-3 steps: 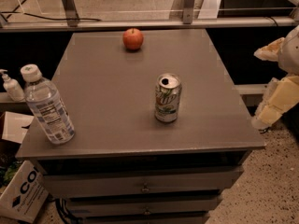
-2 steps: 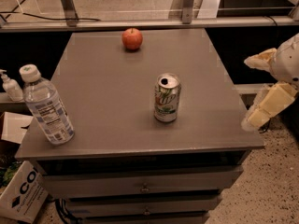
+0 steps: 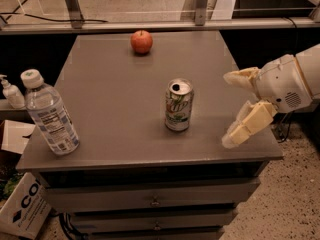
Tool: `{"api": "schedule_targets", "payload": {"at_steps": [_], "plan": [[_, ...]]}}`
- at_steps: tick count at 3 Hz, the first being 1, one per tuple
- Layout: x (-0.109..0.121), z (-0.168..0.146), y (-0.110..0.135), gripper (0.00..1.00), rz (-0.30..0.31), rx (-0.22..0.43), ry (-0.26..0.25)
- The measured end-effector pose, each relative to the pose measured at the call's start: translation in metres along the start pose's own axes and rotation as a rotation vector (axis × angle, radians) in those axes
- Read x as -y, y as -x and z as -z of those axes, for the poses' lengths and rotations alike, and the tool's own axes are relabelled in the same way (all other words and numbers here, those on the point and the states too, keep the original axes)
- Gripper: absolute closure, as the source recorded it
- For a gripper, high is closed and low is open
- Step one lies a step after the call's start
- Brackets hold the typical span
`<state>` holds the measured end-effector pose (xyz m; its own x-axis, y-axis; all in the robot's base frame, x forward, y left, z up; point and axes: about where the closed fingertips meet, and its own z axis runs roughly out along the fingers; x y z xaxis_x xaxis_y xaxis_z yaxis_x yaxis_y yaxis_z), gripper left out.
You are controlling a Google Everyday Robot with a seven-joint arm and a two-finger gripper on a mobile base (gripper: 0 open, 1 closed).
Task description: Move 7up can near apple
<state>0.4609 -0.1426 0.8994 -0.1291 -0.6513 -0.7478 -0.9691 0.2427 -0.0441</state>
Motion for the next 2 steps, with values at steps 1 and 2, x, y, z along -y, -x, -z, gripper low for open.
{"api": "schedule_targets", "payload": {"at_steps": [1, 2], "plan": [[0.0001, 0.0001, -0.0003, 0.00, 0.000, -0.002, 0.000], [-0.0012, 0.0007, 0.0010, 0.00, 0.000, 0.020, 0.009]]}}
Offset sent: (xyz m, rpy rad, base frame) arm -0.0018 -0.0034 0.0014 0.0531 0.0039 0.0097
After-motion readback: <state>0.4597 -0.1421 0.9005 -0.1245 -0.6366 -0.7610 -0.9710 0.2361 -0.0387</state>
